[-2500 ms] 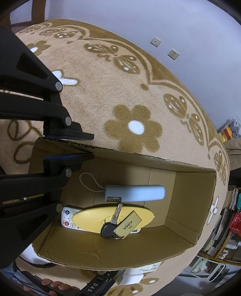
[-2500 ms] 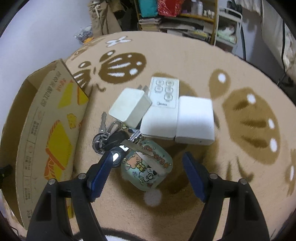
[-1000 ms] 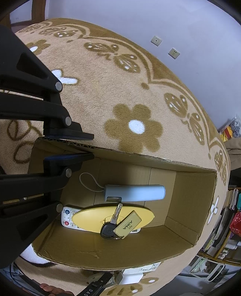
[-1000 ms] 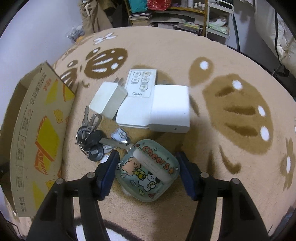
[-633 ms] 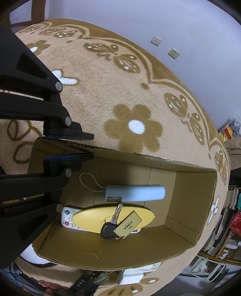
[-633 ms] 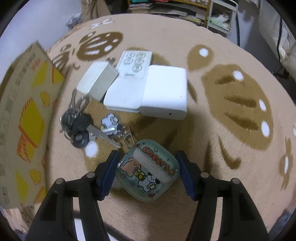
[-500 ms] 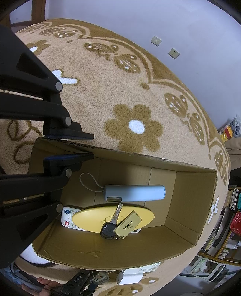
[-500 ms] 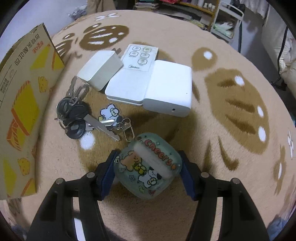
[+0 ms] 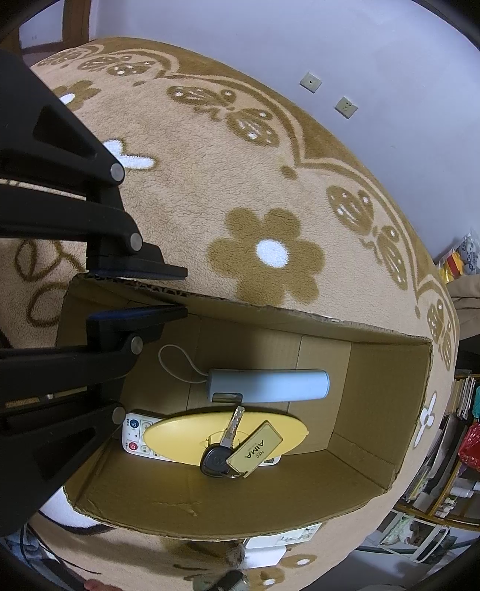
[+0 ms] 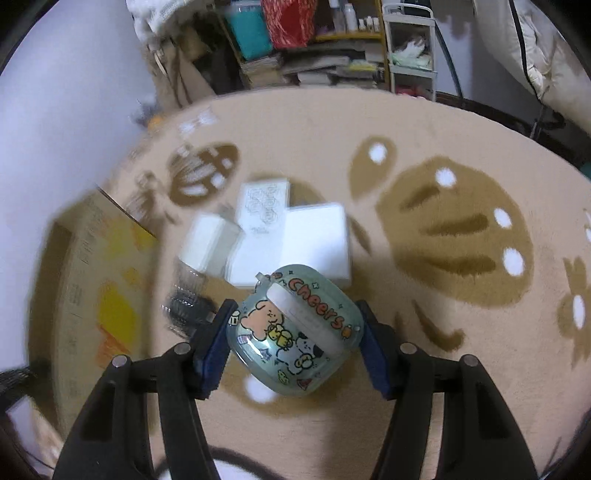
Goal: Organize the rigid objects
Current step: 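Lift the green Cheers case with the right tool and carry it over the box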
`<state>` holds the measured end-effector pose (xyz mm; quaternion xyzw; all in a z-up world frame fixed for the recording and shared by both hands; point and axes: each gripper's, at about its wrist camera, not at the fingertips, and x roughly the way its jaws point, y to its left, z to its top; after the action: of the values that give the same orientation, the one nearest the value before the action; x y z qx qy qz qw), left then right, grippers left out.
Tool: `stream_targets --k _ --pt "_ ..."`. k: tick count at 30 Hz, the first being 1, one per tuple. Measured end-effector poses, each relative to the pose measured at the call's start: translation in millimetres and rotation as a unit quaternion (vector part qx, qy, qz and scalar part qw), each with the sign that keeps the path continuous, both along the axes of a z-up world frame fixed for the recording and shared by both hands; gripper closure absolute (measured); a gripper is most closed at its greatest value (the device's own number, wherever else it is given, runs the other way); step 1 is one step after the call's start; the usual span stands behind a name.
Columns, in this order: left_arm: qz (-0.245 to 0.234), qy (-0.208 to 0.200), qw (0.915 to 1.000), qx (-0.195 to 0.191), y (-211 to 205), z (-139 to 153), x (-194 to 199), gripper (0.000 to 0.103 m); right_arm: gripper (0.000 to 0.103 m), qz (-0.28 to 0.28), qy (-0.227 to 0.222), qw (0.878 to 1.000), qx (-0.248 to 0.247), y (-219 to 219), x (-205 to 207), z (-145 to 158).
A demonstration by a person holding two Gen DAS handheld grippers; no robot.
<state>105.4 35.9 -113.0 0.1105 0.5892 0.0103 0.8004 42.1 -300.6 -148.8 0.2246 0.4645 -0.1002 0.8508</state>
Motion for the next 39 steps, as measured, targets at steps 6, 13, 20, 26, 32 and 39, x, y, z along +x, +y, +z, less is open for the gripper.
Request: stream_targets --k 6,13,20,26,32,39 --pt "0.0 0.0 1.0 0.001 1 0 1 0.091 0.036 0.012 -0.033 0.999 -0.007 14 -1 30" --pt "-0.001 -0.001 1.0 0.001 1 1 0 0.091 0.036 0.045 -0.065 0.996 -0.029 38 1 63" --pt "0.0 -0.001 1.0 -0.001 1 1 0 0.091 0.036 0.091 -0.109 0.99 -0.023 72 5 94" --pt "-0.001 -0.001 1.0 -0.002 1 1 0 0.091 0.036 0.127 -0.143 0.981 -0.022 103 7 114" --pt "-0.001 -0.001 1.0 -0.002 0 1 -1 0.091 0.036 0.163 -0.162 0.973 -0.019 134 14 126" --pt "0.0 -0.001 1.0 -0.003 1 1 0 0.091 0.036 0.197 -0.148 0.969 -0.025 169 22 113"
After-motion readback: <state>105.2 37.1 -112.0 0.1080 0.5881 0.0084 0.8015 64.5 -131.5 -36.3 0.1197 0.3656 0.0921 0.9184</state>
